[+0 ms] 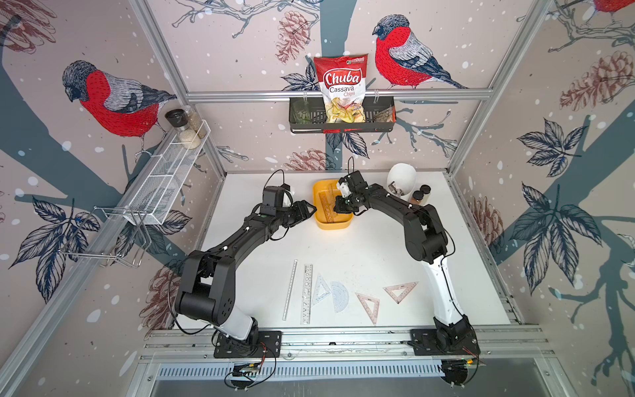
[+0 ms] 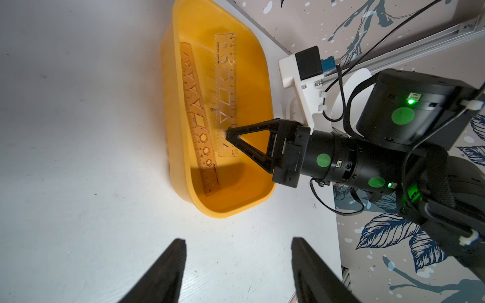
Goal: Put the scattered rulers into the storage box
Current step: Place the ruler in the storage box.
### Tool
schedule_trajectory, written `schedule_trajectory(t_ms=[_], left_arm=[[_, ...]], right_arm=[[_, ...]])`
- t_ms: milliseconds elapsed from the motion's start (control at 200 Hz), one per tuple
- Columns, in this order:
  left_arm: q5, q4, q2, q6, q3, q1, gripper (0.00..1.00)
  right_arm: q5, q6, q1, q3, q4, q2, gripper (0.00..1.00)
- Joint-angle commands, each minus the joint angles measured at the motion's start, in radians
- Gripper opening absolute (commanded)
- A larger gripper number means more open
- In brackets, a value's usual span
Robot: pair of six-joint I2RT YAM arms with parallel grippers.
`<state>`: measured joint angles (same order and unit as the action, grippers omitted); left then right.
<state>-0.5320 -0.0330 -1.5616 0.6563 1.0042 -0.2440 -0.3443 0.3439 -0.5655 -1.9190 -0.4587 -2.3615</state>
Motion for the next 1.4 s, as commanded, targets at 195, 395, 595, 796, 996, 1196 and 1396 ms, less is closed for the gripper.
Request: schedule_trajectory(t_ms=[195,395,595,796,996,1196,1396], left_arm=[[-0.025,0.036,0.0,0.006,-0.001,0.009,0.68],[-0.03,0.041,0.002,0.007,-0.001,0.016,0.68],[-0.034,0.044,0.002,0.008,-0.001,0.02,0.68],[-0.037,0.047,0.003,0.01,-0.022,0.022,0.68],[-0.039,0.048,0.006,0.01,-0.024,0.023,0.68],[-0.042,0.049,0.011,0.01,-0.024,0.025,0.68],[-0.041,0.049,0.015,0.009,-0.027,0.026,0.68]], right_arm=[[0.016,-0.01,-0.004,-0.06,-0.051,-0.047,0.02],[0.018,-0.01,-0.004,-0.093,-0.068,-0.07,0.03],[0.02,-0.013,-0.006,-0.109,-0.081,-0.079,0.08],[0.026,-0.015,-0.009,-0.125,-0.09,-0.086,0.09],[0.03,-0.018,-0.013,-0.147,-0.108,-0.099,0.11],[0.031,-0.018,-0.016,-0.157,-0.116,-0.101,0.14],[0.044,-0.021,-0.02,-0.174,-0.129,-0.101,0.17]])
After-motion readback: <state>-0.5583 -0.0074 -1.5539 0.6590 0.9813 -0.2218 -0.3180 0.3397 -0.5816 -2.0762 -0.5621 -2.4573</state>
